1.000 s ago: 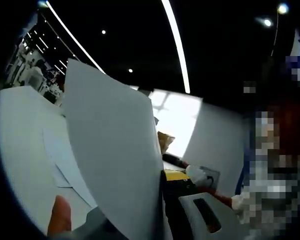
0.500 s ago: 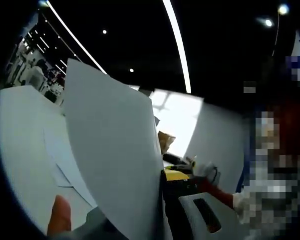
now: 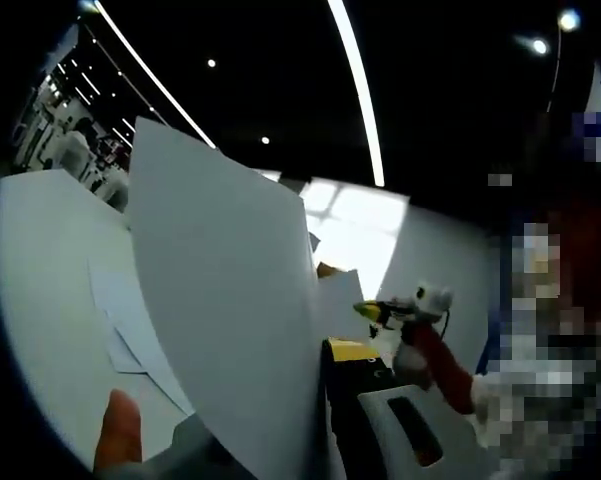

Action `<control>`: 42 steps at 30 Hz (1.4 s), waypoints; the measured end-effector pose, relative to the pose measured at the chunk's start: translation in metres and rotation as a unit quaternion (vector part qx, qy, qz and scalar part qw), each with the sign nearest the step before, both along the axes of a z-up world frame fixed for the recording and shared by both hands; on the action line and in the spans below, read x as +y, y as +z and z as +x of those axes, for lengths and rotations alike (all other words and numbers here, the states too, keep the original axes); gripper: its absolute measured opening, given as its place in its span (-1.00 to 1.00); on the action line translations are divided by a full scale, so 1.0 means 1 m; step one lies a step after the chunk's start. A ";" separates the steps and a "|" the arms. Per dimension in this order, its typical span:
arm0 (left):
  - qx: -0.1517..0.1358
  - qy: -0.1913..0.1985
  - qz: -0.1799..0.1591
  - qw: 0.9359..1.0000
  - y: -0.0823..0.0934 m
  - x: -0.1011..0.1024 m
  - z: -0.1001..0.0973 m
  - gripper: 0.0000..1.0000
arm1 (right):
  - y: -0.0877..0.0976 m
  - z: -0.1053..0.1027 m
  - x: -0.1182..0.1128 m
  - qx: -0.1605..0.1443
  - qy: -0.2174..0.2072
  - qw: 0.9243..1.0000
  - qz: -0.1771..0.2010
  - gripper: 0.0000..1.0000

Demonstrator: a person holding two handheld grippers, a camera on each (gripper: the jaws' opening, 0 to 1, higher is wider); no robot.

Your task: Organize the stack of printing papers by aligning and flattening the scattered papers on the table

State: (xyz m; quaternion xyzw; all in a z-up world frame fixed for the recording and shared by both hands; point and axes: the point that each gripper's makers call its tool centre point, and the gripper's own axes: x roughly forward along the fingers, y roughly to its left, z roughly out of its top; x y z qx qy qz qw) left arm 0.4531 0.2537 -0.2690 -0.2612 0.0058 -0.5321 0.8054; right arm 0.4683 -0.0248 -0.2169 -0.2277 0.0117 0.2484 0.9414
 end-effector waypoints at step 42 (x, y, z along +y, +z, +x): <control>0.004 0.000 -0.003 1.000 0.000 0.001 0.001 -0.89 | 0.069 0.004 -0.009 0.005 0.112 0.986 0.120 -1.00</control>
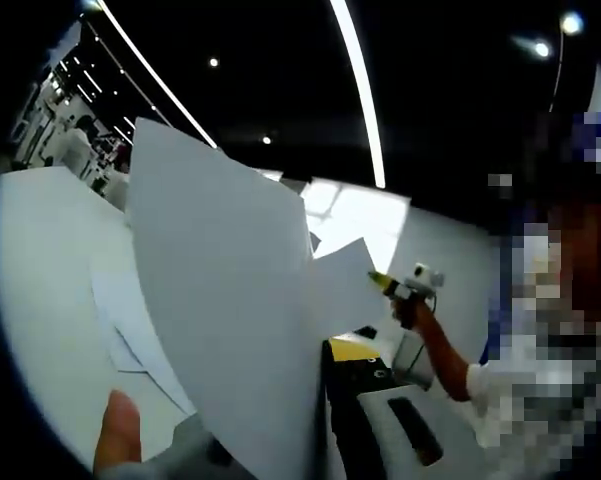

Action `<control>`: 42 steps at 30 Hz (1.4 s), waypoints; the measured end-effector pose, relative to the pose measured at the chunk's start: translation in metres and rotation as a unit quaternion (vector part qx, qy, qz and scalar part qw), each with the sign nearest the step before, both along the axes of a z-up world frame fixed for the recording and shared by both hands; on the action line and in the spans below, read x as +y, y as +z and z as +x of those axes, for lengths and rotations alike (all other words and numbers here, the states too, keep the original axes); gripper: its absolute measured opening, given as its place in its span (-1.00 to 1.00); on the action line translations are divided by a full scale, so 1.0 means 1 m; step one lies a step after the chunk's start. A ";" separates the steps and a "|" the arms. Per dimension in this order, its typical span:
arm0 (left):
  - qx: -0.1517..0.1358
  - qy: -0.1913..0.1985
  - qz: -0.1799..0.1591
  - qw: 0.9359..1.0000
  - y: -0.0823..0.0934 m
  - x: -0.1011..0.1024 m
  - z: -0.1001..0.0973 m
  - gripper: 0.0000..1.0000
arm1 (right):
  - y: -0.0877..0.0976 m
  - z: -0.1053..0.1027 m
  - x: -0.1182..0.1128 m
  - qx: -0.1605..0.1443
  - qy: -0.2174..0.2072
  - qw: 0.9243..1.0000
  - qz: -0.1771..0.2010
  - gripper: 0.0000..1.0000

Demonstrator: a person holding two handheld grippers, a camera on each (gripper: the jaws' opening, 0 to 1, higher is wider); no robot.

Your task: Organize the stack of printing papers by aligning and flattening the scattered papers on the table

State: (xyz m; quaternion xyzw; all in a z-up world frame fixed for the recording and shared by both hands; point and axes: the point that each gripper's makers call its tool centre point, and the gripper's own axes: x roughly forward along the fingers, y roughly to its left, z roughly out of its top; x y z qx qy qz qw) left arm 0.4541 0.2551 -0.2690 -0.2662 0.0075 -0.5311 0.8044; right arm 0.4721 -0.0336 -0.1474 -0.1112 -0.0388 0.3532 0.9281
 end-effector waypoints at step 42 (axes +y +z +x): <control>0.005 0.002 -0.006 1.000 0.001 0.003 0.003 -0.89 | 0.084 -0.045 0.019 0.034 0.046 0.998 -0.028 -1.00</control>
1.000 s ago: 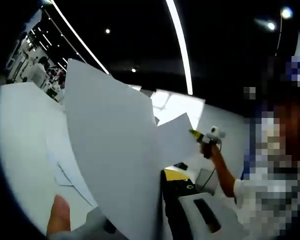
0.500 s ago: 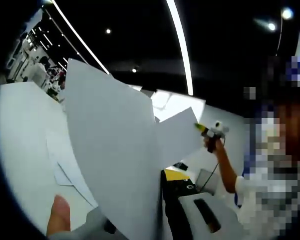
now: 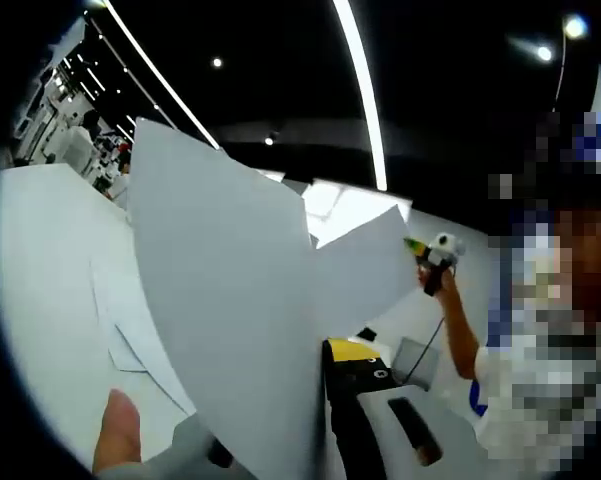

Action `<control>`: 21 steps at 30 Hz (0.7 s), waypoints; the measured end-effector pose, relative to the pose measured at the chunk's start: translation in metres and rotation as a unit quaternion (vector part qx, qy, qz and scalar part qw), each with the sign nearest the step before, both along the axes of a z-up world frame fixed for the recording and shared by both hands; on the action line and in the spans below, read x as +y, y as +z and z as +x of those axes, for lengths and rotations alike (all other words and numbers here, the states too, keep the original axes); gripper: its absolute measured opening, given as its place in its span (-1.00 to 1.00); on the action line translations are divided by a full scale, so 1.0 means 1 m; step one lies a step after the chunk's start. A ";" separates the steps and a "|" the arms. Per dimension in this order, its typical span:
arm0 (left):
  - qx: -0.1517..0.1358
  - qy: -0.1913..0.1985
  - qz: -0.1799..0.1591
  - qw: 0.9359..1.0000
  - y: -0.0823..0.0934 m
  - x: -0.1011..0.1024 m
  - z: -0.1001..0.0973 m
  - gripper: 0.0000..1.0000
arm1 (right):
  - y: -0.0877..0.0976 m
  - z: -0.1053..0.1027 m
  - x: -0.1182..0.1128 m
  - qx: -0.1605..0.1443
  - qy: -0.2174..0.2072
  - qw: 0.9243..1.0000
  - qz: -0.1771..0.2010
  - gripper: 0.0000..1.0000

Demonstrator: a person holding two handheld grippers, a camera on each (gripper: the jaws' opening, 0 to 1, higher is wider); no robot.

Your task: Organize the stack of printing papers by aligning and flattening the scattered papers on the table

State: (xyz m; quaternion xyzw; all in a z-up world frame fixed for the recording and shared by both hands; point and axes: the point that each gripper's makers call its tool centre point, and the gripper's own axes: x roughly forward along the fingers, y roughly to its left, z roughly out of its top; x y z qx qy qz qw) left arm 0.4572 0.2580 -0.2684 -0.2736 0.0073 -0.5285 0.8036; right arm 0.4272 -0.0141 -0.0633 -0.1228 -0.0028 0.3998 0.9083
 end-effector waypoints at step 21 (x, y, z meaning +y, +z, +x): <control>-0.001 0.000 -0.003 1.000 0.001 0.002 0.000 -0.89 | 0.034 -0.049 0.011 0.065 0.058 0.996 0.000 -1.00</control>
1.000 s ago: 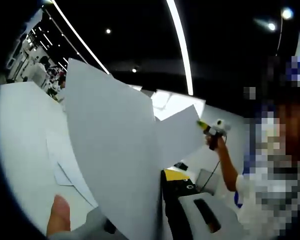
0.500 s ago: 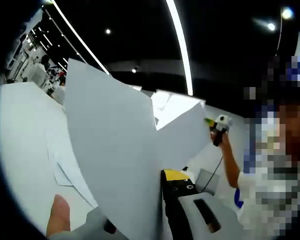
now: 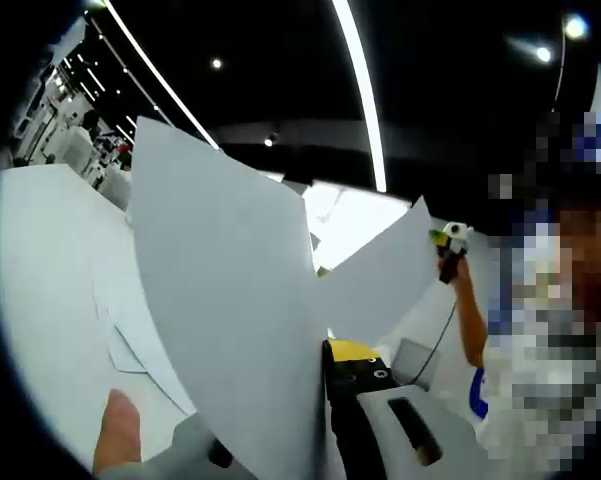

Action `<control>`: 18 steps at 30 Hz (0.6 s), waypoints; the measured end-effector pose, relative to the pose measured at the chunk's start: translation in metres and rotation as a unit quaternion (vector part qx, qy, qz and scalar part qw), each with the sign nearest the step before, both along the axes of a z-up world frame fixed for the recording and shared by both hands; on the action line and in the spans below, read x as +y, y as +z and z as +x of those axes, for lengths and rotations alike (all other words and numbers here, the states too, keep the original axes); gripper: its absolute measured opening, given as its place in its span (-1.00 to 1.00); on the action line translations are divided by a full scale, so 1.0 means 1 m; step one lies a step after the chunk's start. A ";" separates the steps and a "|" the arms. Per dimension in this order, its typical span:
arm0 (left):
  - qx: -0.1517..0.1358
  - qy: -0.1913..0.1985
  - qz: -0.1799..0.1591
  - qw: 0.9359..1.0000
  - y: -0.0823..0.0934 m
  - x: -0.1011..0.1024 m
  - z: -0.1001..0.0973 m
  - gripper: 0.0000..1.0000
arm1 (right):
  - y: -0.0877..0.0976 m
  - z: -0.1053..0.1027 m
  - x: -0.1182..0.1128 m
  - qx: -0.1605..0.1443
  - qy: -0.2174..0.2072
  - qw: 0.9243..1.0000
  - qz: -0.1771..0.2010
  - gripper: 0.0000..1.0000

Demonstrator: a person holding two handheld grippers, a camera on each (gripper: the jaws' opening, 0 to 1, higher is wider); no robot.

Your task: Organize the stack of printing papers by aligning and flattening the scattered papers on the table

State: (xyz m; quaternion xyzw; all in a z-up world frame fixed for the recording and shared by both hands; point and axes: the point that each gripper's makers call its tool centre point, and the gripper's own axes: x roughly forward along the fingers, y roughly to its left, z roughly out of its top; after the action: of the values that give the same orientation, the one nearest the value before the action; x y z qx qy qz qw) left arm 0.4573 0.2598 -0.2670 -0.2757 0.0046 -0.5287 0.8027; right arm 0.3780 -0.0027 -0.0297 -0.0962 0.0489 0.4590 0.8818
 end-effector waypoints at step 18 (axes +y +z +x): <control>0.002 -0.001 -0.002 1.000 -0.001 -0.003 -0.002 -0.89 | 0.005 -0.058 0.045 0.015 0.089 0.996 -0.028 -1.00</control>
State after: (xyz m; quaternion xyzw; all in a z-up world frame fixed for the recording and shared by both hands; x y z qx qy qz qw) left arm 0.4553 0.2563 -0.2676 -0.2784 0.0057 -0.5291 0.8015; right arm 0.3195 0.0419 -0.0243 -0.1181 0.0660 0.5353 0.8337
